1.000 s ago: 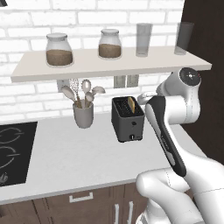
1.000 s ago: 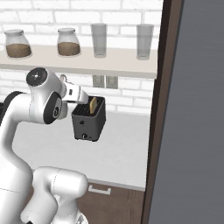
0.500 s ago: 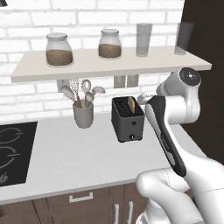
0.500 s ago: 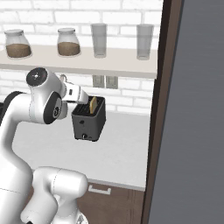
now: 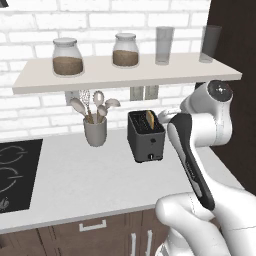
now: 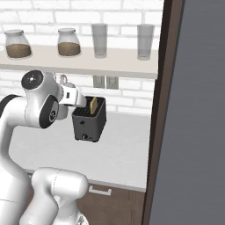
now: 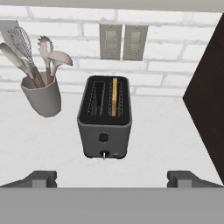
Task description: Start the toaster. Once the lever pops up, take the bread to the plate on the dining counter.
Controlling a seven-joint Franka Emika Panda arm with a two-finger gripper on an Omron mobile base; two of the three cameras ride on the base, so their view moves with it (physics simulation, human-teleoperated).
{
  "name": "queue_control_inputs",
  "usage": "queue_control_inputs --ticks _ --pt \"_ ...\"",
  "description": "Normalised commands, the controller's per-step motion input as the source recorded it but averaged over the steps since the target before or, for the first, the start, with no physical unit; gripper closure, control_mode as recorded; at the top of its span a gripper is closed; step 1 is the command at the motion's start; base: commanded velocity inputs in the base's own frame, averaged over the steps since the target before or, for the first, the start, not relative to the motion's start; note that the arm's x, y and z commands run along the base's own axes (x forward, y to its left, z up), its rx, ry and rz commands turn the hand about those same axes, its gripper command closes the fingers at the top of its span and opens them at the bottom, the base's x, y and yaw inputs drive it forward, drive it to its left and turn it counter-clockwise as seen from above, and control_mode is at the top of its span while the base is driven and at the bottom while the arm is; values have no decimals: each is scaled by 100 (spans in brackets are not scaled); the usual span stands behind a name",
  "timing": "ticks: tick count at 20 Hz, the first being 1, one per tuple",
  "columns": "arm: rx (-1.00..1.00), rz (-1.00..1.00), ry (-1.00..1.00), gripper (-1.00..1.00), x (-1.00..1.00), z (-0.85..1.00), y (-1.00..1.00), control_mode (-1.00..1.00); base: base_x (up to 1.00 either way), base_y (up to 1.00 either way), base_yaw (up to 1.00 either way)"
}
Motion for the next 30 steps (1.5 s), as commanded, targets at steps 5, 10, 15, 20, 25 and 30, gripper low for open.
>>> queue_control_inputs --ticks 5,10,15,20,25,30 --pt "-2 0 0 -100 -11 -22 12 -100 0 0 0" --pt "0 0 1 -100 3 -21 7 -100 0 0 0" --pt "0 -1 0 -100 13 -24 0 -100 0 0 0" --pt "0 -3 0 -100 36 -27 -3 -100 0 0 0" --pt "0 -6 0 -100 51 -9 -6 -100 0 0 0" --pt "1 -6 1 -100 51 -15 -15 -100 0 0 0"
